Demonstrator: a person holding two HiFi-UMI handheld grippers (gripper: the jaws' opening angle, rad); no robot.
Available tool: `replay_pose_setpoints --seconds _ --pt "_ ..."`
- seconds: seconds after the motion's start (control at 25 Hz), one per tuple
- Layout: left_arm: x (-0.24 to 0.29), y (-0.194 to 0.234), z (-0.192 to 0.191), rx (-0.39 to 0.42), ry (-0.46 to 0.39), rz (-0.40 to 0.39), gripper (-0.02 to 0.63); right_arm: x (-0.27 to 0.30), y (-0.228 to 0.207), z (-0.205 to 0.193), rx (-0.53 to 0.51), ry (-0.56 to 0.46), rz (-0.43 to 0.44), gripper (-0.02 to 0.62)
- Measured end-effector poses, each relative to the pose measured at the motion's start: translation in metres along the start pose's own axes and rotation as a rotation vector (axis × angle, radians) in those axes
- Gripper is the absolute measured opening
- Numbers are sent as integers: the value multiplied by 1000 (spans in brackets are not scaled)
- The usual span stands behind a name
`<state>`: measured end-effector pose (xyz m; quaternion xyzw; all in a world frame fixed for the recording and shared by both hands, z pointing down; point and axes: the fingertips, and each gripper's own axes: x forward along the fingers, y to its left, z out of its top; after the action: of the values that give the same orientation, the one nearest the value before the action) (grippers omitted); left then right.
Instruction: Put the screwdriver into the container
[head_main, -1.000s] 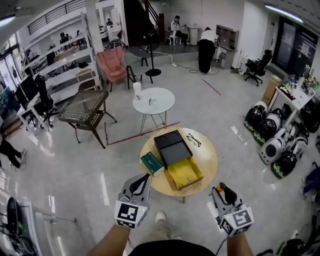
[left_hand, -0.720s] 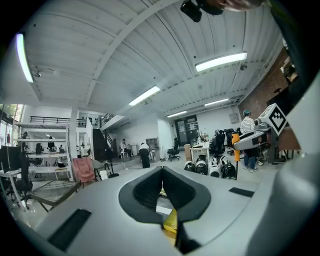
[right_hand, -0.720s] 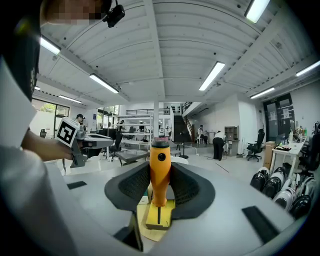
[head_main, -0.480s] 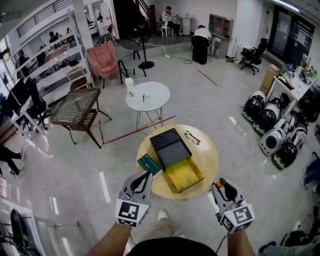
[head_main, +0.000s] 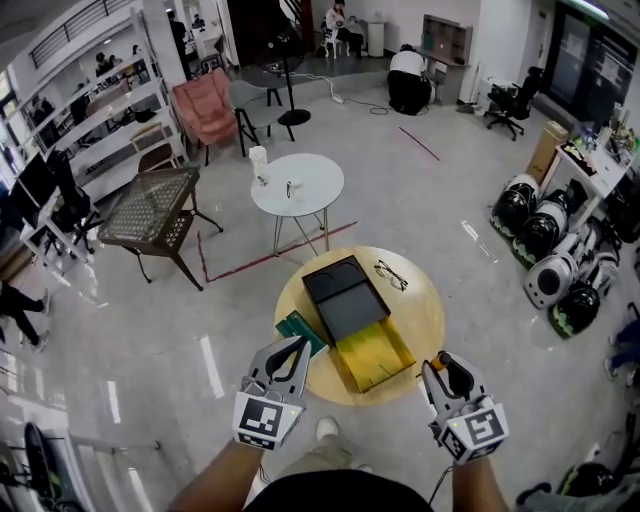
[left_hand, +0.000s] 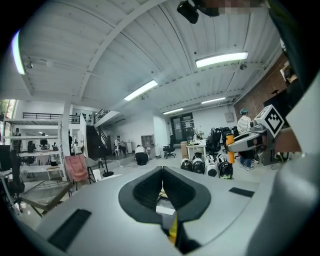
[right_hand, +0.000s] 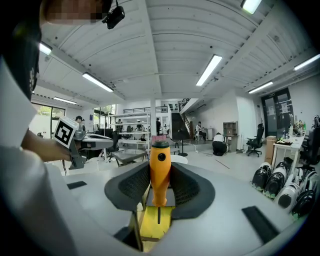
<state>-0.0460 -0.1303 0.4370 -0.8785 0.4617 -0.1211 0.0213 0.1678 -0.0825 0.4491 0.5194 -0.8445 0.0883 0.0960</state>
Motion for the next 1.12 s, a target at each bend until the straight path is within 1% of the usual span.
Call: replay_pose_setpoints --seconds 0.28,0.56,0.8,1.12 --pt "21 16 7 -14 -7 -15 17 23 -10 11 7 1 -17 138" --pt "43 25 18 8 -12 -52 17 35 -21 24 18 0 -46 138" --pt "54 44 22 7 -23 -56 17 52 -22 38 11 -16 -58 138" --pt "64 64 21 16 -36 -82 17 74 -16 44 8 -16 -77 138"
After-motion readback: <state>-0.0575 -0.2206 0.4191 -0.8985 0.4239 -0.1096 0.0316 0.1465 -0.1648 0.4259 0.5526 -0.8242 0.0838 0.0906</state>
